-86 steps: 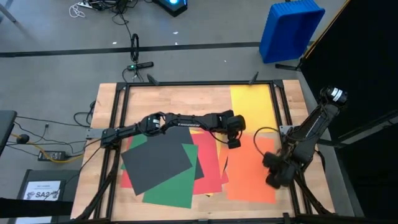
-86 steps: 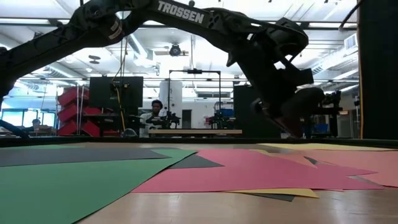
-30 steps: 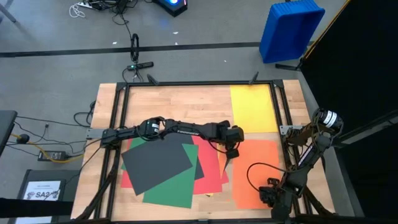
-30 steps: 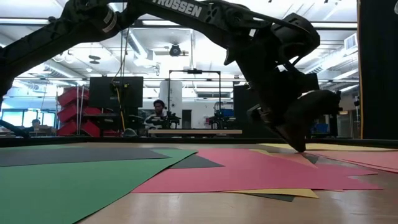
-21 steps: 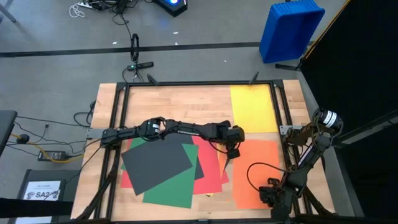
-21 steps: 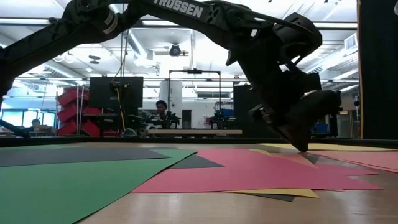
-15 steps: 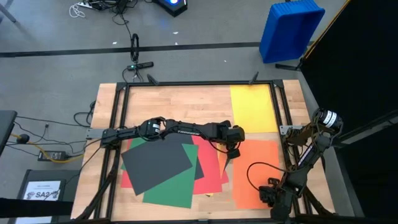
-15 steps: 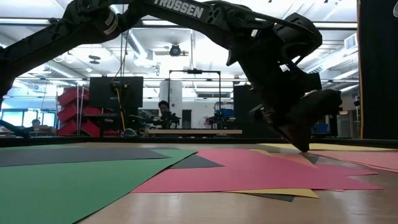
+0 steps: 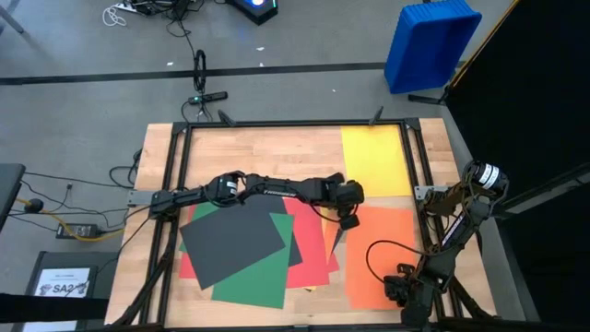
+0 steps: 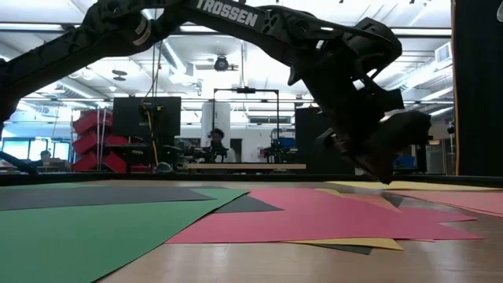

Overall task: Organize paper
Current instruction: Stack the orange colored paper on top of the orange colored paper

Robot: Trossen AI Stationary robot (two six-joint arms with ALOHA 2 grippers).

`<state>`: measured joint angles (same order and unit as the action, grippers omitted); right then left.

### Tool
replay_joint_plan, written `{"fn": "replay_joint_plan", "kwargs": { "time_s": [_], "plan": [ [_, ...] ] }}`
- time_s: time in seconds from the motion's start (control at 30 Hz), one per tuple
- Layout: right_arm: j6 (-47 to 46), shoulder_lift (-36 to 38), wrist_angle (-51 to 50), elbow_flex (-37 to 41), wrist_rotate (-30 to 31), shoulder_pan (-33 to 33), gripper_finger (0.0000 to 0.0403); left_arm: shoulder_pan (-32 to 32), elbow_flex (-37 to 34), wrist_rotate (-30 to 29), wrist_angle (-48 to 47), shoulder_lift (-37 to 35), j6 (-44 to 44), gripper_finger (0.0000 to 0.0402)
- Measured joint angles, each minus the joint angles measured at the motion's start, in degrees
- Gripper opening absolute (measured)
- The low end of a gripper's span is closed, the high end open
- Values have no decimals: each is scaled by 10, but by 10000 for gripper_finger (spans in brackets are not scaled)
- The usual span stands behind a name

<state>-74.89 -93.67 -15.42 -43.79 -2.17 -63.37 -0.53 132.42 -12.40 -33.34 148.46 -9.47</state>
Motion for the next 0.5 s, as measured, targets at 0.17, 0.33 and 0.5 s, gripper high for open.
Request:
{"fn": "replay_joint_plan", "kwargs": {
  "time_s": [0.17, 0.33, 0.5],
  "plan": [
    [0, 0, 0, 0, 0, 0, 0, 2, 0, 3, 31, -1, 5, 0],
    [-4, 0, 0, 0, 0, 0, 0, 8, 1, 17, 27, 1, 5, 0],
    [-6, 0, 0, 0, 1, 1, 0, 7, 1, 22, 12, 3, 16, 0]
  ]
}}
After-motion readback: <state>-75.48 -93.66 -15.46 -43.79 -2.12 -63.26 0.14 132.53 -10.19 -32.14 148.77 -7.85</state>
